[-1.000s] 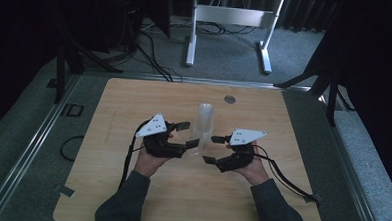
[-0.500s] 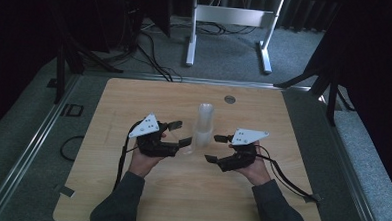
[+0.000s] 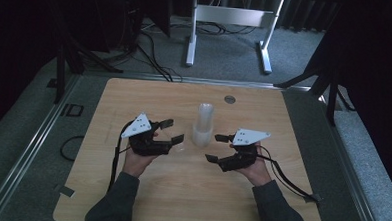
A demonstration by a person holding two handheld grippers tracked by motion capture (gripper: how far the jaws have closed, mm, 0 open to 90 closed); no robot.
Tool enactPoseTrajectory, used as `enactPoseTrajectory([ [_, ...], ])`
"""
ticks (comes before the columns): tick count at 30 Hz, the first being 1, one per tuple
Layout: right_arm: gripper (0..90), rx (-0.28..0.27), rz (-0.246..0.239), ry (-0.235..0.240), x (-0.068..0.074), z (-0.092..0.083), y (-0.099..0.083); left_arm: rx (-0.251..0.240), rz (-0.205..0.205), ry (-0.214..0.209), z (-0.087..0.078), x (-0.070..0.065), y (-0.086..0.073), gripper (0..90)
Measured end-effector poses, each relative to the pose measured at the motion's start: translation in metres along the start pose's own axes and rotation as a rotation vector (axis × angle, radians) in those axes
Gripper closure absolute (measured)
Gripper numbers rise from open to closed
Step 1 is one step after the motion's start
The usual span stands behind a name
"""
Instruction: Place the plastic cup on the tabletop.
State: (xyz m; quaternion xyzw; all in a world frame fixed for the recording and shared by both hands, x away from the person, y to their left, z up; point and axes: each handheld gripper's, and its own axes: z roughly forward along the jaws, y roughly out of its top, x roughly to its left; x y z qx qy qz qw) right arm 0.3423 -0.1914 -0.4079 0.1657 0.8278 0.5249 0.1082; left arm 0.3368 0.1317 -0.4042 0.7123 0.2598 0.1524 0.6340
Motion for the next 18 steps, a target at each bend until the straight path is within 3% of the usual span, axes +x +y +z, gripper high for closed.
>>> enactPoseTrajectory([
  [18, 22.8, 0.018, 0.015, -0.006, 0.0032, 0.0028, -0.0026, -0.012, -0.011, 0.043, -0.0086, 0.0058, -0.0031, 28.9],
])
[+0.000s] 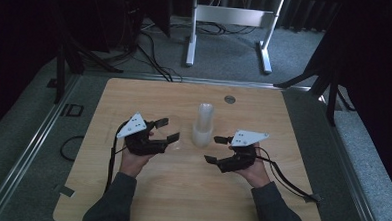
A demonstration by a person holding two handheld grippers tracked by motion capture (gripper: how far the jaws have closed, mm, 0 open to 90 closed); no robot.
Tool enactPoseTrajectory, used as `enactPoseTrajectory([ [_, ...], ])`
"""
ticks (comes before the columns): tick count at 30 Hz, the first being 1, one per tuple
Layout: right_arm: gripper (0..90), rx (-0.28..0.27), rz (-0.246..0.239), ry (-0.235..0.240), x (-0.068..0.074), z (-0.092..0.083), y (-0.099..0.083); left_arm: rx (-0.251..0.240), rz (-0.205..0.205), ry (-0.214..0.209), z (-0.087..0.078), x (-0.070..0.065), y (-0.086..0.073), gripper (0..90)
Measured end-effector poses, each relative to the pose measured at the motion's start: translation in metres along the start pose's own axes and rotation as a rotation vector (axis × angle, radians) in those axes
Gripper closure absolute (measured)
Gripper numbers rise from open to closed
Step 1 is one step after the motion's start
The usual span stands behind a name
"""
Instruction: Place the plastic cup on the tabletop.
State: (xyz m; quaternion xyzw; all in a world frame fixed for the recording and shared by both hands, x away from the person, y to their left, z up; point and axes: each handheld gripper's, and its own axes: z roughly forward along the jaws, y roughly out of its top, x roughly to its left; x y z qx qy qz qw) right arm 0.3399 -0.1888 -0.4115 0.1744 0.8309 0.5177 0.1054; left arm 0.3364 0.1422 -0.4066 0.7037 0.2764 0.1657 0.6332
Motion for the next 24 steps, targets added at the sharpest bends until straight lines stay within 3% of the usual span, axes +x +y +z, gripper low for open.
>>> enactPoseTrajectory([
  [24, 22.8, -0.008, 0.021, 0.000, -0.0035, -0.0035, -0.0097, 0.020, 0.011, 0.092, -0.0049, 0.0068, -0.0024, 29.0],
])
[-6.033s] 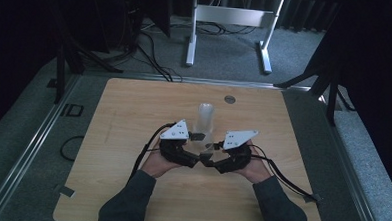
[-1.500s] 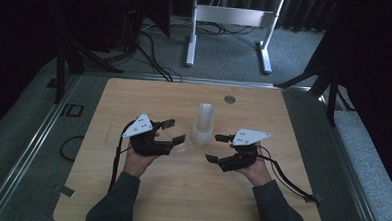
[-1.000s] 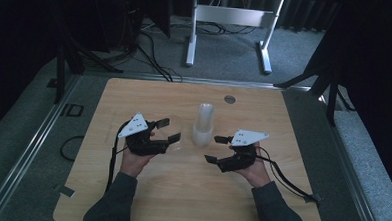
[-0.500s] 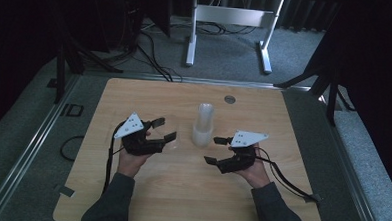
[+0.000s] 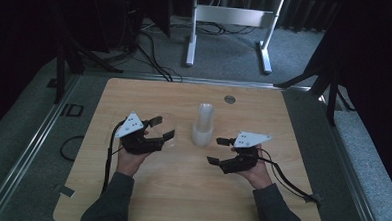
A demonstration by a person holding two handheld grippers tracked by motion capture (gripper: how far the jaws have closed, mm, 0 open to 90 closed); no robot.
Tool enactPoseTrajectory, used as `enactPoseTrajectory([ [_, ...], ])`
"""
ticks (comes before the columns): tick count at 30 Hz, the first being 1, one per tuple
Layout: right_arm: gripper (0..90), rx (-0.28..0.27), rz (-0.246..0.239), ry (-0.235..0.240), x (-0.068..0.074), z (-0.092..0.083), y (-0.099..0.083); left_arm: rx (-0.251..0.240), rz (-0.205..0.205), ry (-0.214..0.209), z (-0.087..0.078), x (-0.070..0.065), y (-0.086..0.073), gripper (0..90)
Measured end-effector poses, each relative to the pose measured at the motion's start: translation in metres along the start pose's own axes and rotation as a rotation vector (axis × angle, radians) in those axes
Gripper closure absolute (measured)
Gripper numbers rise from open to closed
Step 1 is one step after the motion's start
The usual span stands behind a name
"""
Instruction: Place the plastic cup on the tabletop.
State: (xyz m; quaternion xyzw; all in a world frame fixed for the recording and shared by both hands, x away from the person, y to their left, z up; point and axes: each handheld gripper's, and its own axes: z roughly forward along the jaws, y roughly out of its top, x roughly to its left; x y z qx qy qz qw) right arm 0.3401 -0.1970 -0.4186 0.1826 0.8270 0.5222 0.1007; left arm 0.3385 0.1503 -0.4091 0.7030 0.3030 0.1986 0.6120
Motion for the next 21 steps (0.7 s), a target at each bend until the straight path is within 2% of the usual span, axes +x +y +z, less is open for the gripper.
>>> enactPoseTrajectory([
  [12, 22.9, -0.007, 0.005, 0.013, 0.0021, 0.0020, -0.0013, 0.007, 0.016, 0.045, 0.0009, 0.0000, -0.0003, 29.0],
  [18, 22.9, -0.007, 0.005, 0.014, 0.0025, 0.0018, -0.0012, 0.000, 0.011, 0.066, 0.0003, 0.0021, -0.0011, 29.0],
  [21, 22.9, -0.007, 0.004, 0.015, 0.0027, 0.0017, -0.0013, 0.004, 0.011, 0.093, -0.0006, 0.0045, -0.0025, 29.0],
])
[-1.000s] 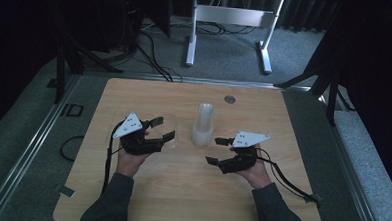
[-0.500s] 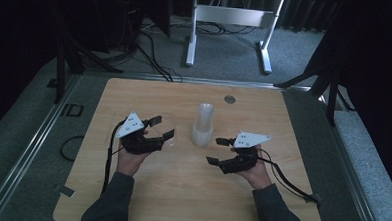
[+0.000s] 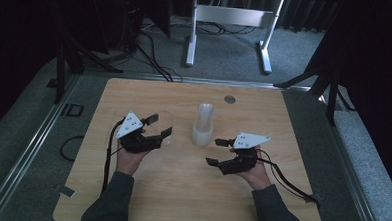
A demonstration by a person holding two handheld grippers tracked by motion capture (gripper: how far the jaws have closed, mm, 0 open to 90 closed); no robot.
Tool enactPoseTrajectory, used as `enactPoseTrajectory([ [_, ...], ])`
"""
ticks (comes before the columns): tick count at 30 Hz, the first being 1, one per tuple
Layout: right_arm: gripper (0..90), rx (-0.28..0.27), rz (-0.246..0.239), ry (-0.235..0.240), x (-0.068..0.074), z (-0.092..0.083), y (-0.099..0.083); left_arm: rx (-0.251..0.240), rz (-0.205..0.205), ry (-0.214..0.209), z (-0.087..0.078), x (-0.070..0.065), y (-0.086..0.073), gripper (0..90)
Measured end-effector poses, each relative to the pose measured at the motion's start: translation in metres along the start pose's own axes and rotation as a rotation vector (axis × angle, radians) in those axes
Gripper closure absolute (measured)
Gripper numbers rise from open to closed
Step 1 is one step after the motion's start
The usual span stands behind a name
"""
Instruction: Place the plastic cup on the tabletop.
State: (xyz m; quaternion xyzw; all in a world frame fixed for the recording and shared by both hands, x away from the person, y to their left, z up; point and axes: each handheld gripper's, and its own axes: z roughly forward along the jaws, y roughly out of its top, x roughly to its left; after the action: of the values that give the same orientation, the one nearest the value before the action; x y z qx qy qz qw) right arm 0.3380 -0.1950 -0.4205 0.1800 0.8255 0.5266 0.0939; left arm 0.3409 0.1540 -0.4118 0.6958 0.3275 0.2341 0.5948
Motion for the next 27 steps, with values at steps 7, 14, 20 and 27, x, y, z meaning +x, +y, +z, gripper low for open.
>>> enactPoseTrajectory([
  [7, 22.9, -0.004, -0.002, -0.003, -0.001, -0.001, 0.000, 0.007, 0.003, 0.054, 0.000, 0.004, -0.004, 29.0],
  [14, 22.9, -0.003, -0.002, -0.004, -0.001, -0.001, 0.000, 0.009, -0.002, 0.096, 0.000, 0.009, -0.007, 29.0],
  [20, 22.9, -0.008, 0.005, -0.006, -0.002, -0.002, -0.001, 0.010, -0.006, 0.125, -0.001, 0.012, -0.009, 29.0],
  [27, 22.9, -0.010, 0.008, -0.002, -0.003, -0.003, -0.002, 0.013, -0.010, 0.158, -0.002, 0.016, -0.012, 29.0],
])
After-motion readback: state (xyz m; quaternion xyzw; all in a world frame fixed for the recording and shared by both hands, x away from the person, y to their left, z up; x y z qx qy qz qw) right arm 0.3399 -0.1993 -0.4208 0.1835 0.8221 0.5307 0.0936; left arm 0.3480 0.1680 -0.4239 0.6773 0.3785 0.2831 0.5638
